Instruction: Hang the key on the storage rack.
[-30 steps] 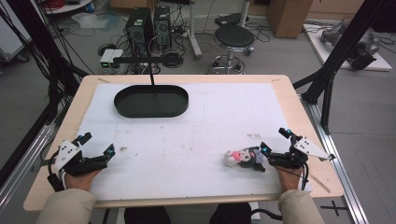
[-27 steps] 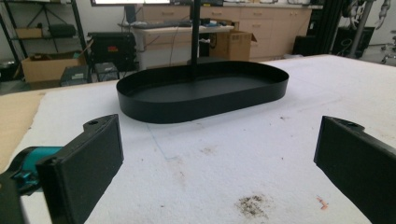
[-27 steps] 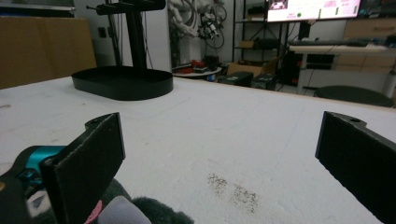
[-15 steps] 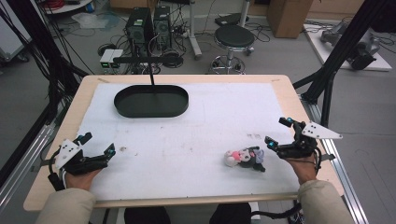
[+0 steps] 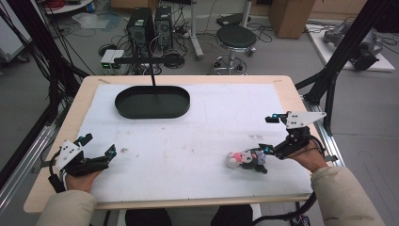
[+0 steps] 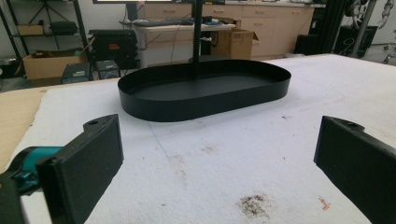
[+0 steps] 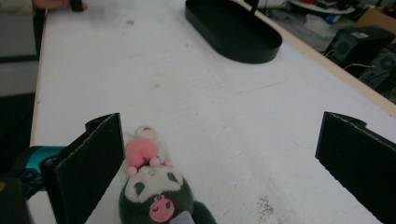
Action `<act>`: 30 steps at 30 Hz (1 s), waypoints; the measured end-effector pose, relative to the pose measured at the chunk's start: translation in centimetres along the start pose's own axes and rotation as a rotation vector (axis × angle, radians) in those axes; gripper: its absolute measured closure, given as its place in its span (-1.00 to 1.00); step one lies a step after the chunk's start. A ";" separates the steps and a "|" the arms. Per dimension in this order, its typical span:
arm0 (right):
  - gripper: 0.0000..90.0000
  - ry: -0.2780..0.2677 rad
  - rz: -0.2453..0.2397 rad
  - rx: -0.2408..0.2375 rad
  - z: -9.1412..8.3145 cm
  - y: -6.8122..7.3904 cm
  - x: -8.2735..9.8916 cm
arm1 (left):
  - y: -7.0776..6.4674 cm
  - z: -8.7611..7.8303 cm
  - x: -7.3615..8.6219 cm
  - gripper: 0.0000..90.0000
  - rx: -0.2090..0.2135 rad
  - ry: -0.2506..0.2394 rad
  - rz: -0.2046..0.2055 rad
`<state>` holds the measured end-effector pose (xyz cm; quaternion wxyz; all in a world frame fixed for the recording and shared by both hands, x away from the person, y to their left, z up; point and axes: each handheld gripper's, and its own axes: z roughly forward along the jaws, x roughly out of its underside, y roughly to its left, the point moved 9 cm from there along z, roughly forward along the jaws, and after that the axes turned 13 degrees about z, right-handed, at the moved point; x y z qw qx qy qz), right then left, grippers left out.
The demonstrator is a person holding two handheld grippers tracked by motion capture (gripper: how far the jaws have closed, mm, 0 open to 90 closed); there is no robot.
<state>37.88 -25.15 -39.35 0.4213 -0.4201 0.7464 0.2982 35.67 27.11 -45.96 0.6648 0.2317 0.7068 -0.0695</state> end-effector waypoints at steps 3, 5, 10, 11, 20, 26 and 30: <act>-0.99 0.070 -0.017 -0.020 0.7 0.2 0.6 | 0.0 0.0 0.0 -0.96 0.003 0.000 0.002; -0.99 0.104 -0.022 -0.035 1.1 0.3 0.9 | 0.0 0.0 0.0 -0.96 0.003 0.000 0.001; -0.99 0.190 -0.043 -0.059 2.1 0.3 2.0 | 0.0 0.0 0.0 -0.96 0.005 0.005 0.010; -0.99 0.210 -0.046 -0.055 2.2 0.2 2.2 | 0.0 0.0 0.0 -0.96 0.003 0.003 0.007; -0.99 0.322 -0.072 -0.107 3.9 0.5 3.8 | 0.0 0.1 0.0 -0.96 0.004 0.009 0.011; -0.99 0.388 -0.078 -0.135 4.8 1.0 5.1 | -0.1 0.1 0.0 -0.96 0.004 0.011 0.011; -0.99 0.437 -0.083 -0.131 4.9 1.1 5.9 | -0.1 0.1 0.0 -0.96 0.007 0.011 0.018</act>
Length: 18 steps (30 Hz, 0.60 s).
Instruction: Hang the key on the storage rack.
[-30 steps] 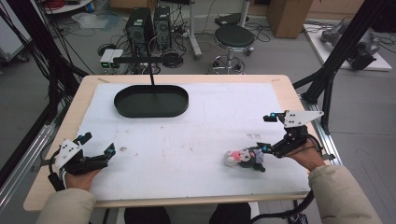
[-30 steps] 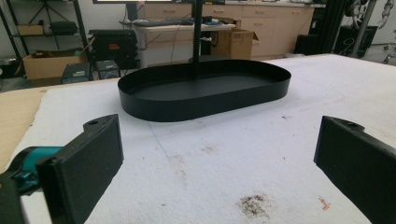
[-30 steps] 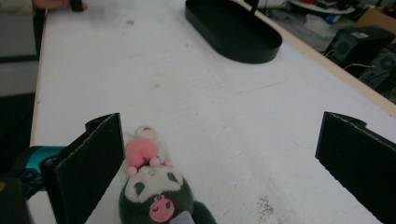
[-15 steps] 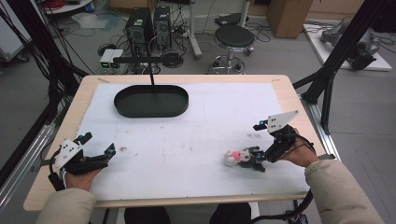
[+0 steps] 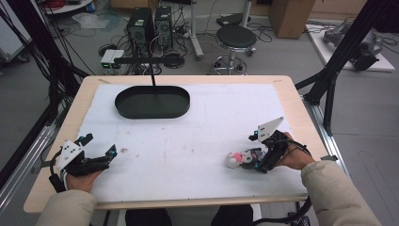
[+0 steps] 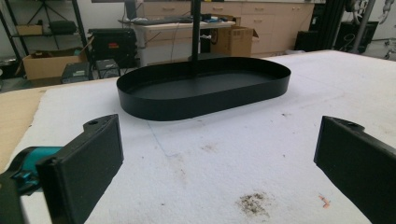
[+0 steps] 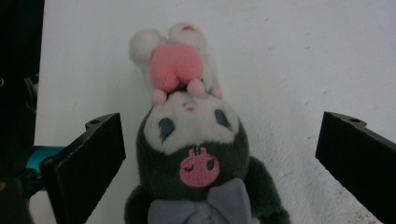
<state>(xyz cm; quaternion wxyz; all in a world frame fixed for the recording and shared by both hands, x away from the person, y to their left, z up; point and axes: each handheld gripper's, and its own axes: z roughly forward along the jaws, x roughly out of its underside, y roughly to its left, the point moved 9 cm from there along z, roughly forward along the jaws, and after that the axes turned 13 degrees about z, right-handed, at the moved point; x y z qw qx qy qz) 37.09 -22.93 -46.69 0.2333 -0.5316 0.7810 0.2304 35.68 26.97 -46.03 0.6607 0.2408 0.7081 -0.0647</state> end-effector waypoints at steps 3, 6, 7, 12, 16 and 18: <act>-0.99 0.008 -0.004 -0.007 0.1 0.1 0.1 | -0.1 0.0 0.0 -0.96 0.002 -0.002 0.003; -0.99 0.027 -0.005 -0.019 0.3 0.2 0.3 | -0.1 0.0 0.0 -0.96 0.000 -0.003 0.005; -0.99 0.037 -0.003 -0.018 0.4 0.2 0.4 | -0.1 0.0 0.0 -0.96 0.001 -0.002 0.010; -0.88 0.096 -0.018 -0.027 1.2 0.3 0.9 | -0.1 0.0 -0.1 -0.96 0.002 -0.007 0.005; -0.61 0.124 -0.028 -0.020 1.7 0.1 1.0 | -0.1 0.0 -0.1 -0.96 0.002 -0.007 0.008; -0.38 0.144 -0.023 -0.057 1.8 0.3 1.1 | -0.1 0.0 -0.1 -0.96 0.002 -0.006 0.009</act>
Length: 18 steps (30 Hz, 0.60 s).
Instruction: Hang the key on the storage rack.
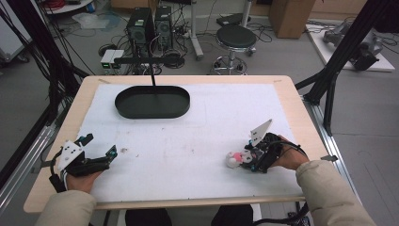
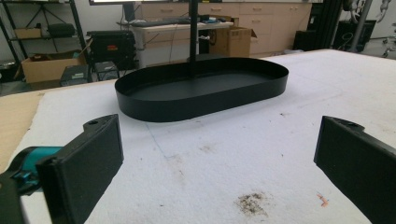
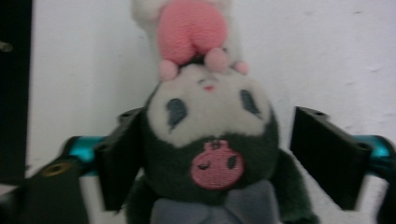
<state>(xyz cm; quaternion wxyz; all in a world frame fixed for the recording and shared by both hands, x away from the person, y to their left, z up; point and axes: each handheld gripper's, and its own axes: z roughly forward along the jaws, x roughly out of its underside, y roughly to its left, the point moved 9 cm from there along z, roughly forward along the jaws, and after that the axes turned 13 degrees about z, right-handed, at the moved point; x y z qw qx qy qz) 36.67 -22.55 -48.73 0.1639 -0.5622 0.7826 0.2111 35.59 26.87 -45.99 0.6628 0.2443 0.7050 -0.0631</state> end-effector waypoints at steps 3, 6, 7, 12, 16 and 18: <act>-0.18 0.009 -0.016 -0.018 -0.1 0.3 0.0 | -0.1 0.0 0.0 -0.96 -0.001 -0.005 0.004; -0.10 0.010 -0.014 -0.022 -0.3 0.4 0.0 | 0.0 -0.1 -0.1 -0.96 -0.004 -0.009 -0.004; -0.08 0.010 -0.012 -0.022 -0.3 0.4 0.0 | 0.0 -0.1 -0.1 -0.96 -0.004 -0.008 -0.005; -0.02 0.011 -0.013 -0.018 -0.4 0.3 -0.1 | 0.1 -0.1 -0.1 -0.96 -0.003 -0.017 -0.011; 0.00 0.003 0.017 -0.021 -0.6 0.3 -0.1 | 0.2 -0.1 -0.1 -0.96 0.001 -0.017 -0.024; 0.00 -0.017 0.026 -0.021 -0.9 0.3 -0.3 | 0.2 0.0 -0.3 -0.96 0.012 -0.018 -0.033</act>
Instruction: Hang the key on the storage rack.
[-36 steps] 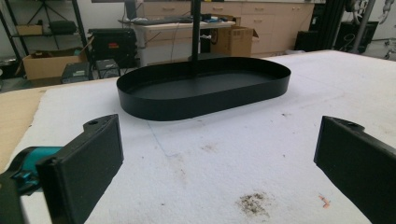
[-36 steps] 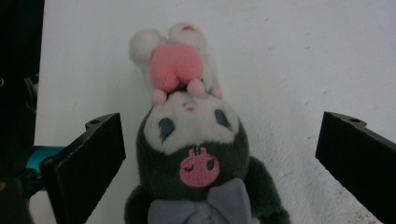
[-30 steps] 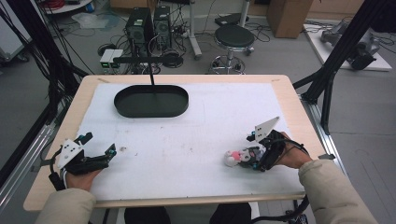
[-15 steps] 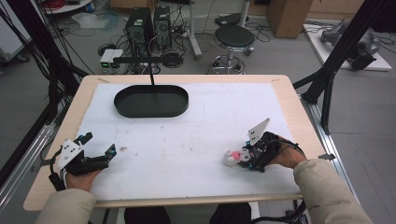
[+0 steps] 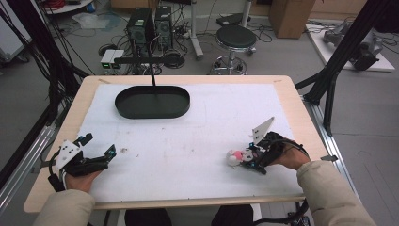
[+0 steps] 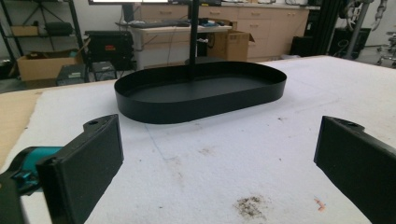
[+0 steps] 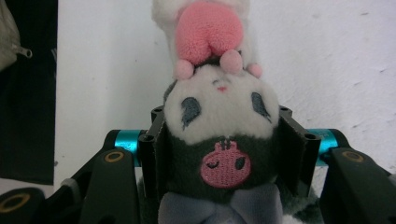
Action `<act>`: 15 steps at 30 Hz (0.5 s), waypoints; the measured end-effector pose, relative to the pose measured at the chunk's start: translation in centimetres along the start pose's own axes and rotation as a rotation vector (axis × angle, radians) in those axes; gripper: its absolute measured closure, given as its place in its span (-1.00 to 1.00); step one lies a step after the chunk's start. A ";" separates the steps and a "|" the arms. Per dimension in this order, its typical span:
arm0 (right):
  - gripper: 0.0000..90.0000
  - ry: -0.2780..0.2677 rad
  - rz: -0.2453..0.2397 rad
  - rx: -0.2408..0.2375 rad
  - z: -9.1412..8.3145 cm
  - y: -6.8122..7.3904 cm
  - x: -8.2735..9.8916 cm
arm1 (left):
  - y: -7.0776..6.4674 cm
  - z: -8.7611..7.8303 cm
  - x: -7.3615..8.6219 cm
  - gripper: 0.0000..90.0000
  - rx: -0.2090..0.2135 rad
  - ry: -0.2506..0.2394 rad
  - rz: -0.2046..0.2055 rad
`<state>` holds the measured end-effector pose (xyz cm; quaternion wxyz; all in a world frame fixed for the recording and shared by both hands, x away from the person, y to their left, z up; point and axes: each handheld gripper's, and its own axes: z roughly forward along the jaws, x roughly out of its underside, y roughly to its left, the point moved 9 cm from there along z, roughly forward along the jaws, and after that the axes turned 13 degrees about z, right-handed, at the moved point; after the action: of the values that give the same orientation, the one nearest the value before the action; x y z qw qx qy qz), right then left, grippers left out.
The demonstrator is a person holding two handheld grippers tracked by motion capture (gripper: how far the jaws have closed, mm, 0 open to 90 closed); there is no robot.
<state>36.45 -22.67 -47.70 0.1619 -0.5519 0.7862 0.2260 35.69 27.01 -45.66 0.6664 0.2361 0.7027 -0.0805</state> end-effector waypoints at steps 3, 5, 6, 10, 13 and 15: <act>0.00 -0.024 0.004 0.002 -0.8 0.1 -0.5 | 0.0 0.2 -0.7 -0.96 0.018 -0.012 -0.001; 0.00 -0.049 0.004 0.004 -1.4 0.2 -1.1 | 0.0 0.5 -1.5 -0.96 0.043 -0.015 0.019; 0.00 -0.063 0.008 0.006 -1.8 0.3 -1.6 | 0.0 0.7 -2.2 -0.96 0.056 -0.020 0.028; 0.00 -0.137 0.019 0.009 -3.5 0.6 -3.9 | 0.1 1.6 -5.0 -0.96 0.125 -0.035 0.095; 0.00 -0.172 0.008 0.004 -4.4 0.9 -5.6 | 0.0 2.5 -7.4 -0.96 0.187 -0.046 0.129; 0.00 -0.191 -0.002 0.004 -4.9 1.2 -6.7 | -0.2 3.1 -8.9 -0.96 0.231 -0.048 0.153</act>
<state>37.60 -19.67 -39.95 0.2376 -0.5282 0.7671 0.2759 38.41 23.49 -37.29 0.6555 0.3620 0.6526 -0.1155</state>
